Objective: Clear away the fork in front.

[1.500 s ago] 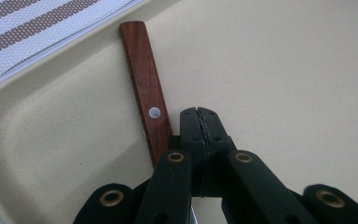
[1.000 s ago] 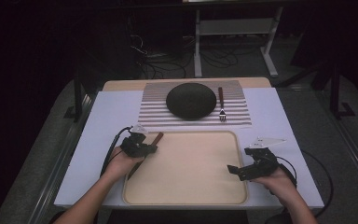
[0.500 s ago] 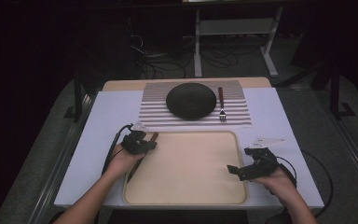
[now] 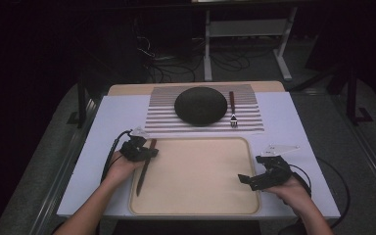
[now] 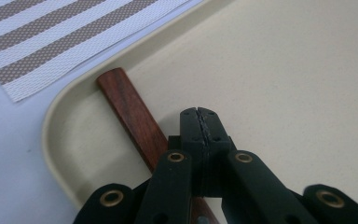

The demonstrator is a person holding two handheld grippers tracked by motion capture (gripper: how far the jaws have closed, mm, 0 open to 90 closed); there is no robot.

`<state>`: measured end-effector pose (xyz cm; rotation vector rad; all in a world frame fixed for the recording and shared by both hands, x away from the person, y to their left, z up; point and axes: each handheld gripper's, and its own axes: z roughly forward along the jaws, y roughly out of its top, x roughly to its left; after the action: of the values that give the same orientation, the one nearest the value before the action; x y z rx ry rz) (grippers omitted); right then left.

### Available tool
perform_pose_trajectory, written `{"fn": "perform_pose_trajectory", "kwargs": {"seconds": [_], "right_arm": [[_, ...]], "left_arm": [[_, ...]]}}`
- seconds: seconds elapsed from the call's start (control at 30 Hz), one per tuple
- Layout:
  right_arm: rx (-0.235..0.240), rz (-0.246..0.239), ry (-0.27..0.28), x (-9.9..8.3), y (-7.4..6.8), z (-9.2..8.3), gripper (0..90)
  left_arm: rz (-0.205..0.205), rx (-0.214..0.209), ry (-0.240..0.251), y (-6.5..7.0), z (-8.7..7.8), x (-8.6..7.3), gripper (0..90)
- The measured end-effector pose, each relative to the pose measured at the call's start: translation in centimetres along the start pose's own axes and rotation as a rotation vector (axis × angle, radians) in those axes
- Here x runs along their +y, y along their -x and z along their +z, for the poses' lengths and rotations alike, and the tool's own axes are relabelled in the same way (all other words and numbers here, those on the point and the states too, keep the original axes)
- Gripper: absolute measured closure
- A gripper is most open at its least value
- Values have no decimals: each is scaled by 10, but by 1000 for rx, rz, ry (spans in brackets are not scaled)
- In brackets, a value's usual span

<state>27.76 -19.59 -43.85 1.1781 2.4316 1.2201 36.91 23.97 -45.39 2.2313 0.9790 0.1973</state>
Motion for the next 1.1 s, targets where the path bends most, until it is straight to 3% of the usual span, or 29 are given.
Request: {"fn": "perform_pose_trajectory", "kwargs": {"seconds": [0.5,0.73,0.83,1.03,1.1], "right_arm": [[3,4,15,0,-1,0,0],[9,10,15,0,-1,-1,0],[12,12,16,-1,-1,-1,0],[14,18,15,-1,-1,-1,0],[10,18,17,-1,-1,-1,0]], "left_arm": [[-29,15,-7,-6,-10,-9,900],[-32,-5,16,-6,-13,-10,894],[-22,-27,41,-4,-16,-11,820],[57,-53,73,3,-29,-19,586],[59,-68,102,4,-35,-23,500]]}}
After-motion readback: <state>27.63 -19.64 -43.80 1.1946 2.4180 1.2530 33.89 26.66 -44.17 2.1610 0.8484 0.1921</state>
